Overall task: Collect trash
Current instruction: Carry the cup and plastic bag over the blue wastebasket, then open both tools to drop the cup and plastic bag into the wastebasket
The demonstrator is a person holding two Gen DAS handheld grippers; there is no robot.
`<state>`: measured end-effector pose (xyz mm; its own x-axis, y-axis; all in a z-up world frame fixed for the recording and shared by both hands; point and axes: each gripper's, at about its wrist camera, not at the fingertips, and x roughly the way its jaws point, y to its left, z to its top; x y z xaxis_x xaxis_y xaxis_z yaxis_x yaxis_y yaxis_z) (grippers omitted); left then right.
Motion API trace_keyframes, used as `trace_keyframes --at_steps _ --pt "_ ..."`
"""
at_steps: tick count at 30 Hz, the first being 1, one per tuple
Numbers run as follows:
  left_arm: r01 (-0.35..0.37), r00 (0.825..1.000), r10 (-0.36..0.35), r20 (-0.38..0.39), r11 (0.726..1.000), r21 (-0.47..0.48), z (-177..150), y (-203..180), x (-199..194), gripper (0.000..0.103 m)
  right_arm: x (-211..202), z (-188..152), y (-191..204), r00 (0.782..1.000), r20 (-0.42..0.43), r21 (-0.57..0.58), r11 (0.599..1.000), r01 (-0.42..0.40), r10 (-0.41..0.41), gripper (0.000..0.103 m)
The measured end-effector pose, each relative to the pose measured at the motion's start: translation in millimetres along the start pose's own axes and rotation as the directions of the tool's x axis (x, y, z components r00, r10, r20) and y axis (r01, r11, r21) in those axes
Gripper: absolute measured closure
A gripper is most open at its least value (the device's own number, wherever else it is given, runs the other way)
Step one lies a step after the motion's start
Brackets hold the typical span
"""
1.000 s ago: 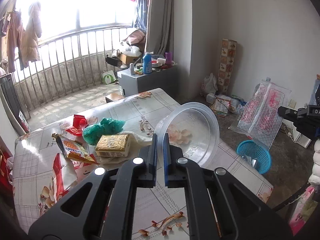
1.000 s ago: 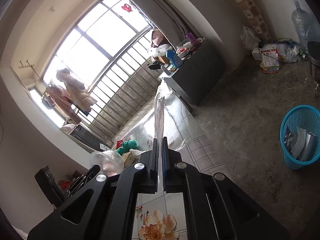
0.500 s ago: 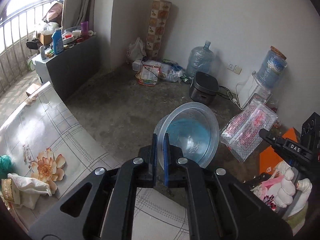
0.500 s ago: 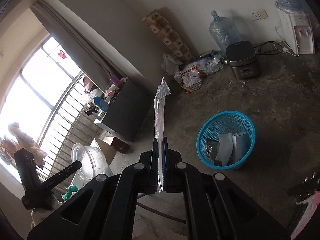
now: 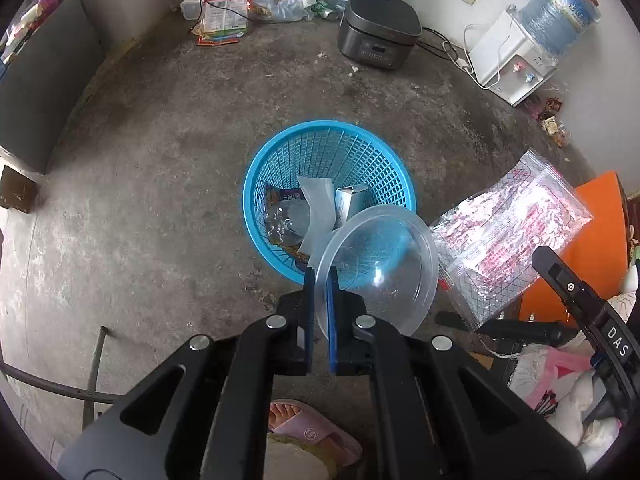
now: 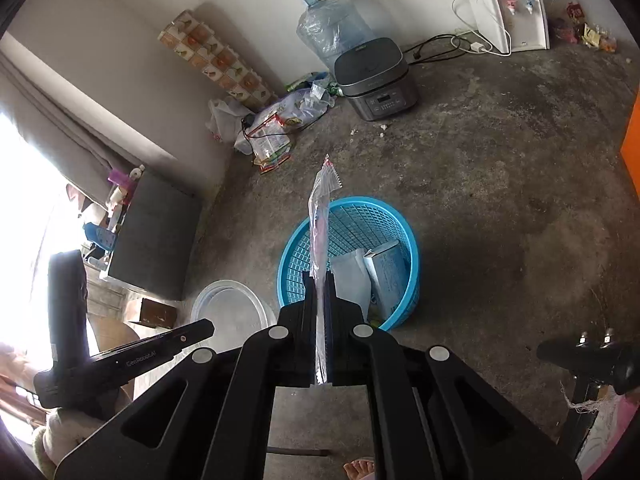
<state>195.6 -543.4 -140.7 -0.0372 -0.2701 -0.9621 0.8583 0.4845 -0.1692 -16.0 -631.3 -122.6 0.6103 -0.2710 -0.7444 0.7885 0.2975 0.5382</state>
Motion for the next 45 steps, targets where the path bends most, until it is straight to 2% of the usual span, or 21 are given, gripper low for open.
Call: trace_keyframes --at_steps 1,2,3,4,5,8,11,16,18,21,23,25,30,31,32,33,34,37,39,42,45 --pt "-0.003 1.0 0.003 -0.015 1.0 -0.003 5 -2 11 0.099 2 1 -4 1.0 -0.001 0.007 1.0 0.004 -0.004 0.099" --pt "0.02 0.999 -0.02 -0.032 1.0 -0.007 12 -6 25 0.091 4 1 -7 1.0 -0.002 0.011 1.0 0.01 -0.01 0.099" --pt "0.046 0.997 -0.046 -0.055 0.999 -0.012 16 -8 36 0.081 6 2 -11 1.0 -0.004 0.014 1.0 0.018 -0.018 0.099" --pt "0.046 0.996 -0.048 -0.073 0.999 -0.026 21 -8 47 0.058 8 2 -15 1.0 -0.008 0.018 1.0 0.026 -0.025 0.099" --pt "0.026 0.997 -0.029 -0.066 0.999 -0.048 22 -7 56 0.054 10 2 -19 0.999 -0.014 0.02 0.999 0.03 -0.03 0.099" --pt "0.041 0.997 -0.046 -0.062 0.996 -0.083 21 -4 62 0.054 14 1 -28 0.999 -0.025 0.026 0.999 0.045 -0.044 0.099" --pt "0.061 0.997 -0.064 -0.03 0.994 -0.091 17 1 49 0.054 18 0 -34 0.998 -0.03 0.033 0.998 0.053 -0.052 0.099" --pt "0.08 0.995 -0.075 0.069 0.994 -0.075 14 10 -4 0.054 30 2 -30 0.998 -0.039 0.033 0.999 0.042 -0.04 0.099" --pt "0.085 0.99 -0.074 0.122 0.993 -0.085 8 19 -34 0.049 43 6 -26 0.998 -0.05 0.037 0.999 0.027 -0.025 0.099" --pt "0.091 0.972 -0.064 0.228 0.989 -0.113 -9 39 -85 0.038 73 18 -18 0.996 -0.071 0.071 0.996 -0.05 0.055 0.099" --pt "0.11 0.951 -0.061 0.304 0.983 -0.148 -28 55 -120 0.027 104 25 -22 0.977 -0.115 0.2 0.968 -0.154 0.18 0.099" --pt "0.12 0.932 -0.05 0.358 0.977 -0.176 -49 71 -149 0.026 144 28 -27 0.955 -0.15 0.327 0.924 -0.196 0.255 0.099" --pt "0.078 0.911 0.029 0.412 0.967 -0.241 -111 108 -199 0.024 237 26 -44 0.935 -0.223 0.561 0.82 -0.109 0.277 0.092" --pt "0.062 0.909 0.05 0.414 0.966 -0.252 -122 113 -204 0.022 249 25 -47 0.934 -0.25 0.577 0.814 -0.068 0.255 0.087" --pt "0.049 0.905 0.071 0.419 0.962 -0.269 -136 120 -210 0.022 257 23 -51 0.936 -0.272 0.59 0.807 -0.02 0.222 0.072" --pt "0.042 0.903 0.083 0.421 0.959 -0.281 -148 126 -215 0.022 259 21 -55 0.941 -0.28 0.605 0.796 0.018 0.191 0.062" --pt "0.034 0.901 0.098 0.423 0.955 -0.294 -161 135 -220 0.021 257 20 -58 0.946 -0.271 0.616 0.787 0.027 0.179 0.061" --pt "0.024 0.88 0.135 0.456 0.945 -0.327 -193 153 -233 0.021 241 23 -56 0.954 -0.239 0.588 0.809 -0.005 0.179 0.051" --pt "0.045 0.855 0.149 0.497 0.933 -0.356 -214 167 -237 0.02 226 24 -52 0.958 -0.232 0.542 0.84 -0.018 0.17 0.051" --pt "0.076 0.835 0.17 0.523 0.906 -0.416 -243 187 -244 0.02 199 22 -42 0.961 -0.219 0.475 0.878 -0.047 0.17 0.051" --pt "0.088 0.799 0.198 0.567 0.895 -0.437 -272 197 -257 0.02 163 21 -22 0.956 -0.198 0.401 0.908 -0.124 0.218 0.051"
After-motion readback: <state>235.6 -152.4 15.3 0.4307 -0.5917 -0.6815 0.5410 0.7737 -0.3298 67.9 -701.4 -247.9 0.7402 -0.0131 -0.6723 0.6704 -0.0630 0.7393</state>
